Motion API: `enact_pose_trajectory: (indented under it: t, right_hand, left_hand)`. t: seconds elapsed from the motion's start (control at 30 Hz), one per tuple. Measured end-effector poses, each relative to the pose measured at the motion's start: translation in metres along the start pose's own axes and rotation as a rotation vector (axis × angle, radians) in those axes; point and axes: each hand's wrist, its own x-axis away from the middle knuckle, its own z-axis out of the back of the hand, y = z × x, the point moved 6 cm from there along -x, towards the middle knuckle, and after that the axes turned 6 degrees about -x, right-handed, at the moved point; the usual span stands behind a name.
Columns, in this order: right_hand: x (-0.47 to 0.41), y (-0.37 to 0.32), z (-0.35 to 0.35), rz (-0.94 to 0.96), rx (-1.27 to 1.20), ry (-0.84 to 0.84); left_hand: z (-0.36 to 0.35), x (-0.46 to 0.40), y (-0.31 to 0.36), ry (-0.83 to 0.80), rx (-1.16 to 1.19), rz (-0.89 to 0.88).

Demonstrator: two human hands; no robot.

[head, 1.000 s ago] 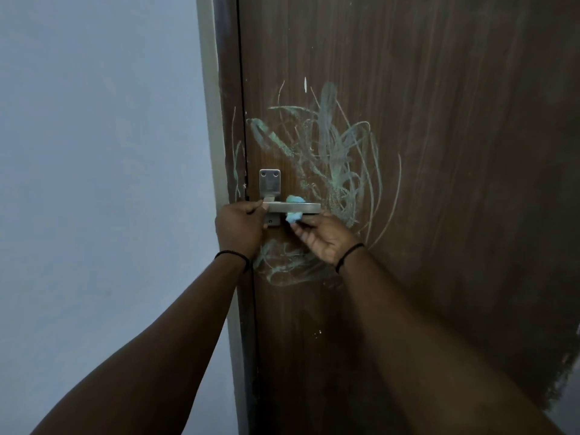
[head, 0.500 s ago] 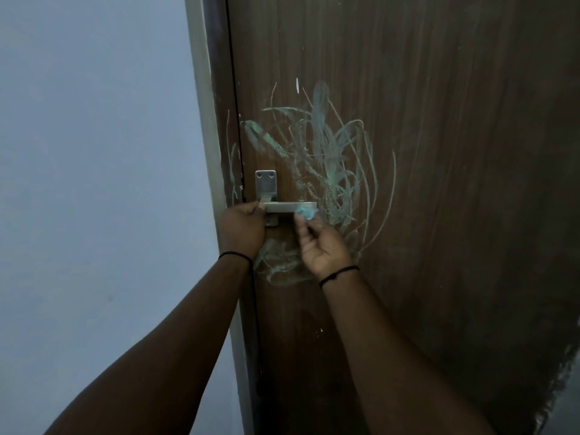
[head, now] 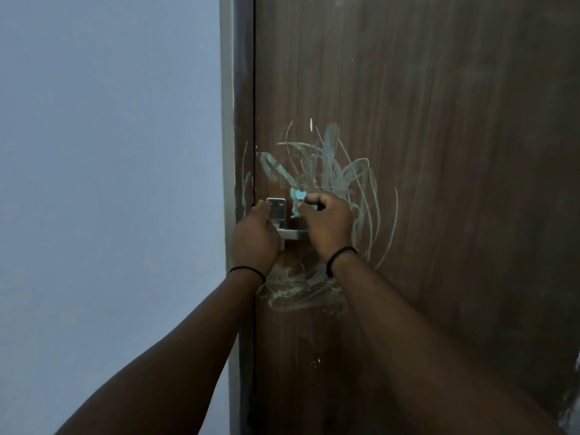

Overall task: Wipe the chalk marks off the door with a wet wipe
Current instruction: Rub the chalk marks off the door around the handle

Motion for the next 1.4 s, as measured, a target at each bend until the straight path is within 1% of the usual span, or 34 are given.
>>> enact_pose_trajectory:
  t: [0.07, 0.2, 0.27, 0.33, 0.4, 0.53, 0.57, 0.63, 0.67, 0.7, 0.77, 0.87, 0.9, 0.93, 0.97, 1.07, 1.1, 1.17, 1.23, 1.3, 1.37, 1.4]
  right_hand:
    - [-0.010, -0.022, -0.020, 0.208, 0.140, -0.050]
    - [-0.035, -0.054, -0.057, 0.536, 0.298, -0.093]
    - [-0.045, -0.062, -0.073, 0.713, 0.446, -0.132]
    - [-0.051, -0.058, -0.084, 0.823, 0.565, -0.182]
    - [-0.046, -0.045, -0.086, 0.853, 0.633, -0.251]
    - [-0.035, -0.034, -0.081, 0.936, 0.661, -0.430]
    - [-0.046, -0.042, -0.083, 0.925, 0.693, -0.405]
    - [-0.076, -0.067, -0.089, 0.879, 0.726, -0.248]
    - [-0.085, -0.079, -0.093, 0.881, 0.692, -0.199]
    - [-0.086, -0.087, -0.097, 0.905, 0.661, -0.190]
    - [-0.071, -0.080, -0.100, 0.957, 0.674, -0.243]
    - [-0.032, -0.043, -0.086, 0.990, 0.724, -0.425]
    - [-0.028, -0.036, -0.081, 0.982, 0.752, -0.478]
    - [-0.034, -0.038, -0.080, 0.981, 0.758, -0.495]
    - [-0.045, -0.046, -0.081, 0.985, 0.740, -0.462]
    - [-0.087, -0.086, -0.088, 0.974, 0.675, -0.219]
    - [-0.093, -0.096, -0.091, 0.979, 0.676, -0.166]
    - [-0.086, -0.098, -0.099, 1.007, 0.691, -0.183]
    - [-0.059, -0.072, -0.098, 1.068, 0.737, -0.311]
    - [-0.037, -0.042, -0.078, 1.093, 0.778, -0.404]
    - [-0.038, -0.029, -0.052, 1.093, 0.797, -0.406]
    - [-0.048, -0.032, -0.043, 1.089, 0.812, -0.361]
  left_hand:
    - [-0.006, -0.006, -0.008, -0.028, -0.060, -0.047]
    - [-0.026, -0.009, -0.018, -0.157, -0.269, -0.215]
    - [-0.031, -0.009, -0.022, -0.177, -0.323, -0.253]
    - [-0.033, -0.010, -0.025, -0.179, -0.343, -0.277]
    - [-0.033, -0.009, -0.027, -0.161, -0.338, -0.294]
    - [-0.033, -0.007, -0.029, -0.156, -0.328, -0.297]
    - [-0.033, -0.006, -0.029, -0.156, -0.327, -0.292]
    - [-0.033, -0.007, -0.029, -0.169, -0.297, -0.287]
    - [-0.033, -0.008, -0.029, -0.168, -0.283, -0.285]
    - [-0.032, -0.008, -0.029, -0.164, -0.274, -0.282]
    - [-0.032, -0.009, -0.030, -0.158, -0.267, -0.273]
    - [-0.029, -0.010, -0.029, -0.143, -0.260, -0.280]
    - [-0.028, -0.011, -0.028, -0.143, -0.261, -0.286]
    - [-0.026, -0.011, -0.027, -0.145, -0.261, -0.293]
    - [-0.024, -0.012, -0.027, -0.150, -0.258, -0.301]
    - [-0.018, -0.017, -0.026, -0.160, -0.237, -0.309]
    - [-0.016, -0.018, -0.025, -0.151, -0.229, -0.303]
    - [-0.015, -0.021, -0.023, -0.135, -0.216, -0.297]
    - [-0.016, -0.019, -0.020, -0.116, -0.206, -0.300]
    - [-0.016, -0.017, -0.018, -0.083, -0.184, -0.297]
    - [-0.016, -0.015, -0.014, -0.052, -0.181, -0.308]
    - [-0.016, -0.014, -0.011, -0.036, -0.185, -0.321]
